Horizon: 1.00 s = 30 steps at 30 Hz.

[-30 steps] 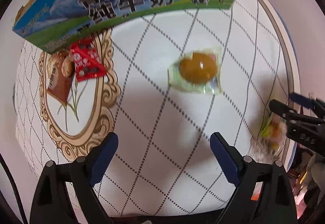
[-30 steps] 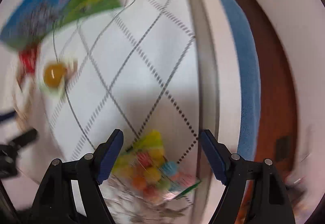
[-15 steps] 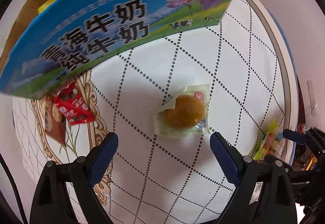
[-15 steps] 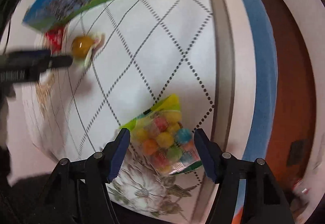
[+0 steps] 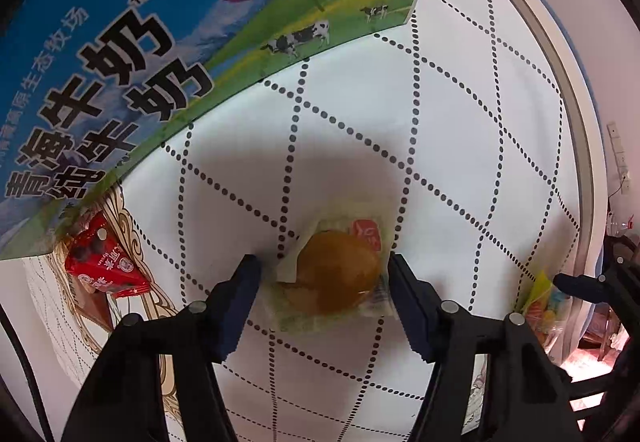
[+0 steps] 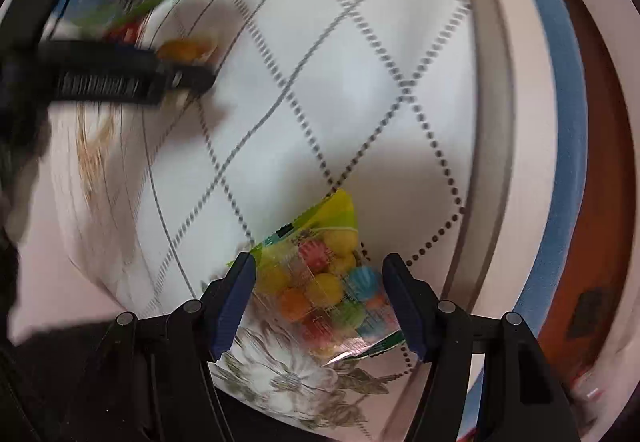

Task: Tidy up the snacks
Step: 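Grasp the round yellow egg snack with left tool while right grasps candy bag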

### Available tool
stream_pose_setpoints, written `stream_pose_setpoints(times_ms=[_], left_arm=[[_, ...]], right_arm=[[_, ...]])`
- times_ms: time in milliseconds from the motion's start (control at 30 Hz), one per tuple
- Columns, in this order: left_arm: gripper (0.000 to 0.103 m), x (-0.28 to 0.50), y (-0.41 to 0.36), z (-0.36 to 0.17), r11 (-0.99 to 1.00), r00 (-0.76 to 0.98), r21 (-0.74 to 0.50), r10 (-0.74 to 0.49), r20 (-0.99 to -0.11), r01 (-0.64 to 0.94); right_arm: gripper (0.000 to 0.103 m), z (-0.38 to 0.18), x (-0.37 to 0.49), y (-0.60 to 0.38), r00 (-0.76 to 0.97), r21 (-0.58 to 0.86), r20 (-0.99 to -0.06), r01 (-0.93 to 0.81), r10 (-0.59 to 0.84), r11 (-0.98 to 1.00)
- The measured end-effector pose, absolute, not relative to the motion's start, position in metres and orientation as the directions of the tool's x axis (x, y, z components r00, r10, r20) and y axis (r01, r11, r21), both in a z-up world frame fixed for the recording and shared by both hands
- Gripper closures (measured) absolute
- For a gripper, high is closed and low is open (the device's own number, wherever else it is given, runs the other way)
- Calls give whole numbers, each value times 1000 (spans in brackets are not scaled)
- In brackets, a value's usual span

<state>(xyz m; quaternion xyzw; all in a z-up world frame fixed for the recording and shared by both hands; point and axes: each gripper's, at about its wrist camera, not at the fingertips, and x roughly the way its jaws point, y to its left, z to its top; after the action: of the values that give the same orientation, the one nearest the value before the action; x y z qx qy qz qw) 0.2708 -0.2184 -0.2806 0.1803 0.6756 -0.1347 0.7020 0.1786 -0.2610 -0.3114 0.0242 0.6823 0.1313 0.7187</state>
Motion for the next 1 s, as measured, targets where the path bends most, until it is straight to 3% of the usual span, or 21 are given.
stream_pose_setpoints(times_ms=[100,200,433,533,667,767,833,1000], left_arm=[[42,258,-210,-278,909,52,57,38,-998,413],[42,245,-192,-271,926,36,23,11,-999,377],[42,209,-167,-277,953,-60,-85,-71,-996,290],[42,203,-169,-286,961,-87,-107,-87,-992,257],[41,198,-167,-297,968,-94,-132,-115,-989,214],[40,199,-151,-301,969,-94,-149,-133,-987,196],[39,196,-156,-301,970,-95,-158,-142,-985,186],[40,202,-153,-306,974,-88,-155,-142,-986,167]], right_arm=[[35,-306,178,-264,58,257,-963,-100,264,961],[34,-292,171,-265,50,278,-956,-152,288,948],[30,-293,165,-221,50,28,-997,-414,54,910],[32,-305,179,-230,51,81,-994,-280,99,957],[34,-310,202,-265,46,269,-962,5,269,963],[33,-296,201,-273,65,310,-949,2,309,951],[27,-294,193,-270,38,274,-960,-44,276,961],[29,-324,175,-254,-2,230,-973,-32,230,973]])
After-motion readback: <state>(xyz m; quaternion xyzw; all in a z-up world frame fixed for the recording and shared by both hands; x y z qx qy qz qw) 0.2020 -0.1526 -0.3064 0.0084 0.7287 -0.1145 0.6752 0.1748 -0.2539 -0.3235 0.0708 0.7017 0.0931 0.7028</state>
